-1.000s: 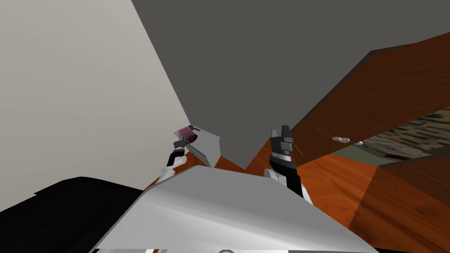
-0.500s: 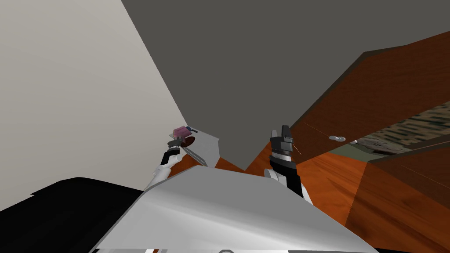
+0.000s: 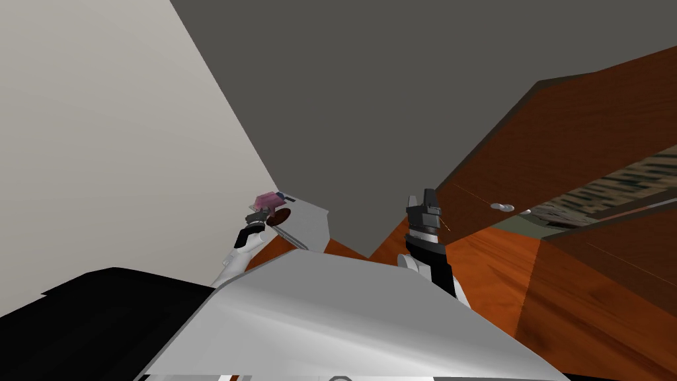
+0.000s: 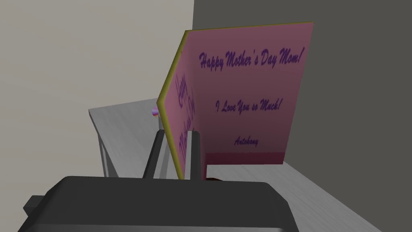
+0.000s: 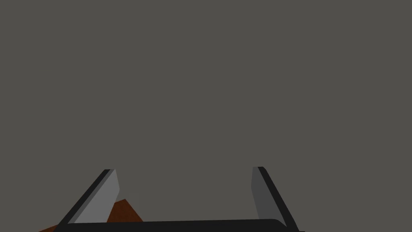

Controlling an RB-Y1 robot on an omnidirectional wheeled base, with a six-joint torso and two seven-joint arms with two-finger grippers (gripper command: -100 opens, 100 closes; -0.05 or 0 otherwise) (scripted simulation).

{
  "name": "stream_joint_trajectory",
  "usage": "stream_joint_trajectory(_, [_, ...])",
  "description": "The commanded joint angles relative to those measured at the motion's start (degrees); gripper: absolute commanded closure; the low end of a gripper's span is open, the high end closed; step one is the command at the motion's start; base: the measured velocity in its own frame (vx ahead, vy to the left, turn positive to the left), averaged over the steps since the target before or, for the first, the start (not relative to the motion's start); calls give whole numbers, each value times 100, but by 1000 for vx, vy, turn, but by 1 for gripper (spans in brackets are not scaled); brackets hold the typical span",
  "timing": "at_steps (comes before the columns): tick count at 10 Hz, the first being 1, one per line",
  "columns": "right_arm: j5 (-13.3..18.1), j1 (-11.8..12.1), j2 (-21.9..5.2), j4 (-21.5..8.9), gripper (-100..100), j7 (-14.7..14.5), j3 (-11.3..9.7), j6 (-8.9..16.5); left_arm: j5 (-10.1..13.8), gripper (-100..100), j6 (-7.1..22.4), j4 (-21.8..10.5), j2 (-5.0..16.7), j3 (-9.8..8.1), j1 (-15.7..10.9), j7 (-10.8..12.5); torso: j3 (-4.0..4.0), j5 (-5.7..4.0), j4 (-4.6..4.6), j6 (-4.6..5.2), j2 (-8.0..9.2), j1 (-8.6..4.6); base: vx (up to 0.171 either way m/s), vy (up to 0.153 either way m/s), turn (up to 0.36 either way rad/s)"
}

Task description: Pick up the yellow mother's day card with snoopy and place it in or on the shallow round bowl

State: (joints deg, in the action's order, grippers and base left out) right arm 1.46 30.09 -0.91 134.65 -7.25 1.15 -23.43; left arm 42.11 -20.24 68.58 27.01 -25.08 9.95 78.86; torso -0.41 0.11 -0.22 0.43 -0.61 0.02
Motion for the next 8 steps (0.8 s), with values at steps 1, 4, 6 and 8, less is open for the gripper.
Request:
stream_joint_trajectory(1, [0, 0, 0, 0, 0, 0, 0, 0, 0, -100, 0, 0, 0, 0, 0, 0, 0, 0, 0, 0, 0, 0, 0, 0, 0])
stream_joint_trajectory(4, [0, 0, 0, 0, 0, 0, 0, 0, 0, -100, 0, 2, -1, 1, 0, 0, 8, -3, 3, 0, 13, -11, 0, 0, 0])
stream_joint_trajectory(6, [0, 0, 0, 0, 0, 0, 0, 0, 0, 0, 0, 2, -1, 1, 0, 0, 8, -4, 3, 0, 14, -12, 0, 0, 0])
stream_joint_trajectory(8, [0, 0, 1, 0, 0, 0, -1, 0, 108, -100, 302, 150, 300, -148, 57, 147, 9, -7, 4, -2, 15, -26, 3, -63, 39])
